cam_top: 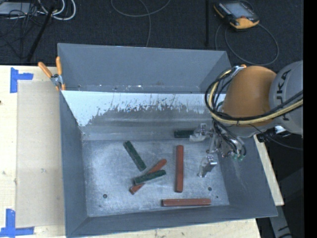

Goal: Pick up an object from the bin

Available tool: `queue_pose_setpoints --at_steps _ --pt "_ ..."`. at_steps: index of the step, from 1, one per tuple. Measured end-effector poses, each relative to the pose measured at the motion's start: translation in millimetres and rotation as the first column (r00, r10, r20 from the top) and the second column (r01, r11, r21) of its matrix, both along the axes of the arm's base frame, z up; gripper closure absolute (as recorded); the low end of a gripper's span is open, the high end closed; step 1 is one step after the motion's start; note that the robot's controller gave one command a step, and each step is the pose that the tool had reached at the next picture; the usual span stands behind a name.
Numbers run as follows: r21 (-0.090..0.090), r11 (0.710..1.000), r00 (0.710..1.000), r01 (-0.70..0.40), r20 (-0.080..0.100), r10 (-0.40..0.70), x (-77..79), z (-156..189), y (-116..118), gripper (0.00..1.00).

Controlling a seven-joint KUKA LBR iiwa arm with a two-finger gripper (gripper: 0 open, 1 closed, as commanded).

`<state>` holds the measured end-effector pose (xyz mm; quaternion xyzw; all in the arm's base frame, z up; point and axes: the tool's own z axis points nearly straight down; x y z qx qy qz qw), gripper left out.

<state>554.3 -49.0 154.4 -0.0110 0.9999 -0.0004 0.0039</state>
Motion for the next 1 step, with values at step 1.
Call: queue_pose_setpoints --at_steps 1 --pt "0.000 1.000 0.999 -0.031 -0.007 0.031 22.9 -40.8 42.7 0.00"
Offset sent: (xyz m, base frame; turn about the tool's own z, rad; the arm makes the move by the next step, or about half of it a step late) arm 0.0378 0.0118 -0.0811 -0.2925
